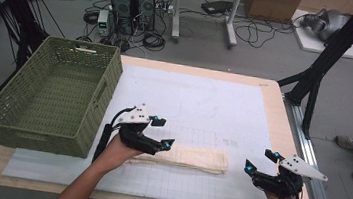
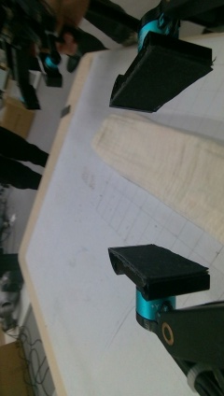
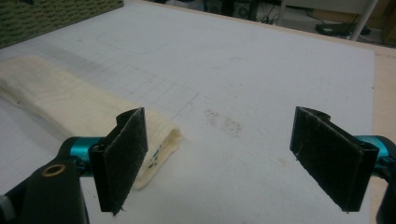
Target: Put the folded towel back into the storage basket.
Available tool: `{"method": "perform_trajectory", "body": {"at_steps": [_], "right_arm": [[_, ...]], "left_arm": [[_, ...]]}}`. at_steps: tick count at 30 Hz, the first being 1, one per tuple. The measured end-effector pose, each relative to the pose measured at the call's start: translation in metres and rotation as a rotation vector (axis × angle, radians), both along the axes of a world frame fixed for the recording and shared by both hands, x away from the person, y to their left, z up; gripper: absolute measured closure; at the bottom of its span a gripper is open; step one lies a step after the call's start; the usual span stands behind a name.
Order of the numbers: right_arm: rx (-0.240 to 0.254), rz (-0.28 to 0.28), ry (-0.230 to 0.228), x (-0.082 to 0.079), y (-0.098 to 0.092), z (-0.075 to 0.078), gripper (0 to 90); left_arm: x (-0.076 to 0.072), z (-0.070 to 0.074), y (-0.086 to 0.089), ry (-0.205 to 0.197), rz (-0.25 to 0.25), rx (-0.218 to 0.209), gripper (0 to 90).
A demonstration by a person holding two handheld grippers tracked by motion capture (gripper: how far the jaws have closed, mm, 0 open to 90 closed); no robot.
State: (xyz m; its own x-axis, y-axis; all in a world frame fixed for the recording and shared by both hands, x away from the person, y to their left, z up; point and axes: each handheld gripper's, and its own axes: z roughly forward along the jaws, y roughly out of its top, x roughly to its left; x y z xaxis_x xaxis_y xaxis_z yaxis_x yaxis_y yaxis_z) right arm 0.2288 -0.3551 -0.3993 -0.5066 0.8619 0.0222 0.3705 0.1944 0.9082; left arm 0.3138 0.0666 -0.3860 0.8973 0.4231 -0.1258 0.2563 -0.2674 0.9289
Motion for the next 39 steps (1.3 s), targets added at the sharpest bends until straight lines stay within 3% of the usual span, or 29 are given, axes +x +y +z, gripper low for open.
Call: {"method": "perform_trajectory", "body": {"at_steps": [7,13,18,22,25,32,37,38,39], "right_arm": [[-0.001,0.003,0.0,0.001,0.001,0.0,17.8],[0.003,0.004,0.001,0.001,0.001,0.0,17.8],[0.003,0.001,-0.001,0.0,0.0,0.001,17.8],[-0.004,0.006,0.003,0.001,0.001,-0.001,17.8],[-0.003,0.009,0.003,0.002,0.002,0.0,17.8],[-0.002,0.004,0.004,0.002,0.0,-0.001,17.8],[-0.004,0.004,0.004,0.002,0.001,-0.001,17.8],[-0.005,0.005,0.004,0.002,0.001,-0.001,17.8],[-0.004,0.006,0.007,0.002,0.001,-0.001,17.8]], "left_arm": [[0.014,-0.01,-0.02,0.049,-0.047,0.067,27.4],[0.024,-0.027,-0.035,0.108,-0.095,0.155,32.2],[0.031,-0.041,-0.041,0.148,-0.127,0.256,38.6],[0.033,-0.048,-0.048,0.178,-0.135,0.305,40.5],[0.032,-0.053,-0.056,0.159,-0.166,0.376,42.7],[0.028,-0.053,-0.056,0.125,-0.173,0.4,50.0],[0.028,-0.052,-0.055,0.117,-0.203,0.403,70.9],[0.027,-0.052,-0.056,0.115,-0.22,0.401,70.9],[0.025,-0.052,-0.056,0.109,-0.224,0.406,78.5]]}}
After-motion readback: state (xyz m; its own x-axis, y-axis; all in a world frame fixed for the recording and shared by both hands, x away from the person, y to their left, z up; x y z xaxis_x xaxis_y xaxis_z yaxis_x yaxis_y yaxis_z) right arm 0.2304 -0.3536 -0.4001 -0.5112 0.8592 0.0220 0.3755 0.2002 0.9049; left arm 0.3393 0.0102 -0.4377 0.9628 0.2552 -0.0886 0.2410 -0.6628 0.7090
